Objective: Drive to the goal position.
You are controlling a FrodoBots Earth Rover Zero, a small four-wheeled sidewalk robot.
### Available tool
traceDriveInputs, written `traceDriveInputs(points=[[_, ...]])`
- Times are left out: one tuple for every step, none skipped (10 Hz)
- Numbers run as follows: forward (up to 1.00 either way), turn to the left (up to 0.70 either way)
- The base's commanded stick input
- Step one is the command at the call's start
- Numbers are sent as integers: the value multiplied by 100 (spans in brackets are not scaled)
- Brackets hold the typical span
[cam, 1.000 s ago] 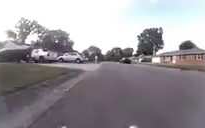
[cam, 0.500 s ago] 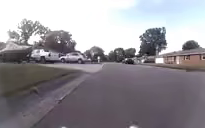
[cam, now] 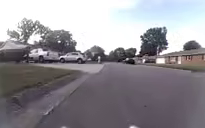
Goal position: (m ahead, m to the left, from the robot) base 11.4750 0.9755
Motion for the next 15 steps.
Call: traceDriveInputs(points=[[98,0],[98,0],[98,0],[98,0],[98,0],[98,0],[98,0],[98,0],[98,0],[98,0],[98,0],[98,0],[98,0],[98,0],[98,0]])
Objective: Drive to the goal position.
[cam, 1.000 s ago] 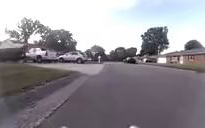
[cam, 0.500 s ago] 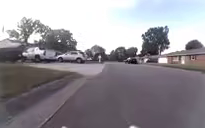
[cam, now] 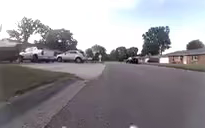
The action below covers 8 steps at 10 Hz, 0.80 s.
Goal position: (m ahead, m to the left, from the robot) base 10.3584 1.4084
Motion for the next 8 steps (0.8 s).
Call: traceDriveInputs(points=[[98,0],[98,0],[98,0],[98,0],[98,0],[98,0],[98,0],[98,0]])
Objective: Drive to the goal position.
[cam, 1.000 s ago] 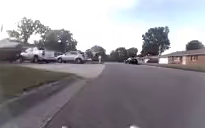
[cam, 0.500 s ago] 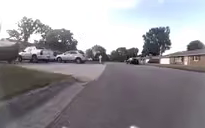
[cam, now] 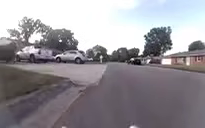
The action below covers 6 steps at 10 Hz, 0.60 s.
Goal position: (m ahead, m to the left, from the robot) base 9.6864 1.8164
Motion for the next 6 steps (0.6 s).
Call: traceDriveInputs(points=[[98,0],[98,0],[98,0],[98,0],[98,0],[98,-1]])
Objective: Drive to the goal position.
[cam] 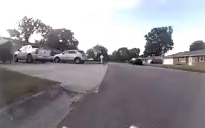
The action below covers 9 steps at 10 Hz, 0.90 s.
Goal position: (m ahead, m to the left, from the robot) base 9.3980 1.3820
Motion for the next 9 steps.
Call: traceDriveInputs(points=[[98,-12],[98,-23],[98,-34],[98,-34],[98,-30],[98,-17],[98,-3],[98,0],[98,0]])
